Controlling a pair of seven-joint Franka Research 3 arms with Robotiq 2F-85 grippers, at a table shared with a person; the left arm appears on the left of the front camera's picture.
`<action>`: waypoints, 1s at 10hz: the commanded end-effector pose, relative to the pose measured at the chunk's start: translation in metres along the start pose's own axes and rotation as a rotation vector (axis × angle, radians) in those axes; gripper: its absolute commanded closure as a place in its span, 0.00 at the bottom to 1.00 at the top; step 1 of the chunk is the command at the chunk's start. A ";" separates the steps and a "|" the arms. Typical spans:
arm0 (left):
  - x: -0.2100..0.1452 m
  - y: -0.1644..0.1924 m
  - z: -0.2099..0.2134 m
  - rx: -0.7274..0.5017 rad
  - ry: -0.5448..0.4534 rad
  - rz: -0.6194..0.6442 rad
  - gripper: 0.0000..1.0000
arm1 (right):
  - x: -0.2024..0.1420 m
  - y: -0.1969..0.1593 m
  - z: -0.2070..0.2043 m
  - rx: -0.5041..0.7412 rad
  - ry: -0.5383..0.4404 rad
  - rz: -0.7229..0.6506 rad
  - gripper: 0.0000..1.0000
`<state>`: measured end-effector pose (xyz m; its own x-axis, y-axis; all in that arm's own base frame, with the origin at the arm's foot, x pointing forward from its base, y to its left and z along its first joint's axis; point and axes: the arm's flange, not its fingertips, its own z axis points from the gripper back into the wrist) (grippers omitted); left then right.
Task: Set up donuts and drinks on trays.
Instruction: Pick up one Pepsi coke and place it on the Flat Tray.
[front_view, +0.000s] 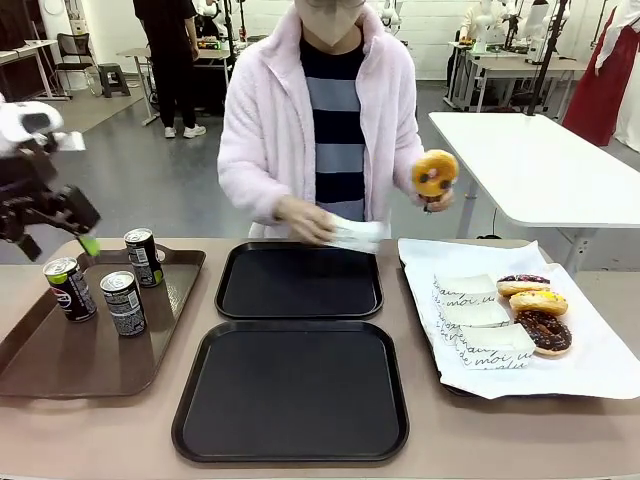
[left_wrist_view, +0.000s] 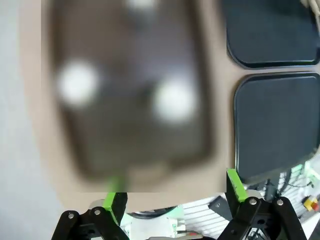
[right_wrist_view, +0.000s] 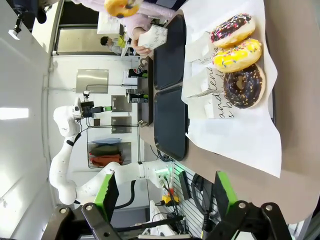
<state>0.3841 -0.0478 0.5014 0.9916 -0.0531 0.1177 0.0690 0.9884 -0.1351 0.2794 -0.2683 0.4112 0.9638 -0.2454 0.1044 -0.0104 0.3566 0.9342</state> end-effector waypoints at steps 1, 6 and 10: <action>0.011 -0.017 -0.021 0.097 -0.022 0.015 0.00 | -0.002 -0.001 0.001 0.002 0.010 -0.007 0.00; 0.016 -0.028 -0.032 0.093 -0.033 0.002 0.00 | -0.002 -0.001 0.001 0.002 0.010 -0.007 0.00; 0.016 -0.028 -0.032 0.093 -0.033 0.002 0.00 | -0.002 -0.001 0.001 0.002 0.010 -0.007 0.00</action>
<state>0.4042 -0.0817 0.4746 0.9872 -0.0475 0.1522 0.0569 0.9967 -0.0583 0.2790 -0.2688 0.4112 0.9634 -0.2471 0.1043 -0.0096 0.3568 0.9341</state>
